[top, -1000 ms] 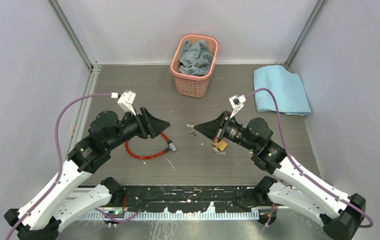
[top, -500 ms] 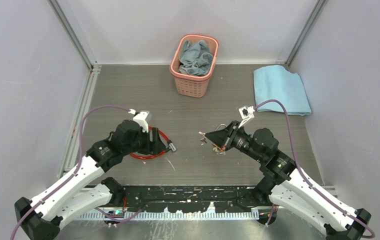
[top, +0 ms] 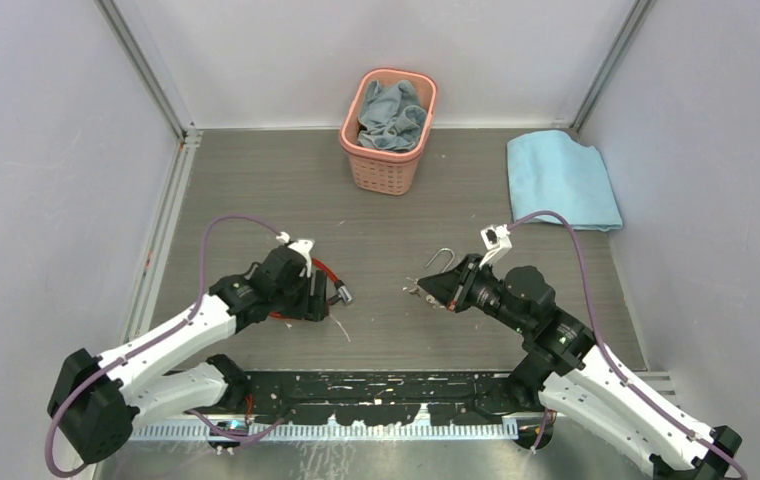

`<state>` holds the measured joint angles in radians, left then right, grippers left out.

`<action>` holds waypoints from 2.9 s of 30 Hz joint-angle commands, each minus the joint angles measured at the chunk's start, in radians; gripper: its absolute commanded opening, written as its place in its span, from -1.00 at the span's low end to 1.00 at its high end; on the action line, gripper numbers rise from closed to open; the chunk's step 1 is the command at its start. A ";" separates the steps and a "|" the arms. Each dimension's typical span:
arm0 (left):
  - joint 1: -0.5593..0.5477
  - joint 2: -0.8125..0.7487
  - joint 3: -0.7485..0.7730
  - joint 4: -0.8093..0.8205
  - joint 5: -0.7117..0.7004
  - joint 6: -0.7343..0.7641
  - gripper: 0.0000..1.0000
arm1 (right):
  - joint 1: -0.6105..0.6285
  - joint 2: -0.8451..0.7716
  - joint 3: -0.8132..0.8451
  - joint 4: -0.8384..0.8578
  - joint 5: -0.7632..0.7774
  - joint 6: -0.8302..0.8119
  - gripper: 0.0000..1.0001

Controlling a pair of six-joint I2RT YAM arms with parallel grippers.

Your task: Unlock with the key

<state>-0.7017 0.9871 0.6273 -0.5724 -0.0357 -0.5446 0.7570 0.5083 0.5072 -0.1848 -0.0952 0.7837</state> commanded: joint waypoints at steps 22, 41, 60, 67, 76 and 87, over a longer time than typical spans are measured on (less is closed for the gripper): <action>-0.056 0.295 0.029 0.201 -0.035 0.075 0.21 | 0.003 -0.073 -0.015 -0.023 0.038 -0.021 -0.98; -0.101 0.274 0.096 0.280 -0.125 0.163 0.13 | 0.004 -0.114 -0.024 -0.051 0.053 -0.030 -0.98; 0.011 0.337 0.056 0.421 -0.057 0.226 0.20 | 0.004 -0.092 -0.027 -0.037 0.051 -0.041 -0.98; 0.053 0.373 0.058 0.441 0.007 0.231 0.21 | 0.003 -0.103 -0.029 -0.048 0.056 -0.043 -0.98; 0.083 0.389 0.047 0.458 0.018 0.230 0.17 | 0.004 -0.095 -0.027 -0.034 0.046 -0.047 -0.98; 0.062 0.439 0.037 0.539 0.054 0.213 0.03 | 0.004 -0.046 -0.010 0.000 0.008 -0.063 -0.98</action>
<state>-0.6235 1.3945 0.6495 -0.1276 -0.0124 -0.3325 0.7570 0.4568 0.4725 -0.2581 -0.0692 0.7380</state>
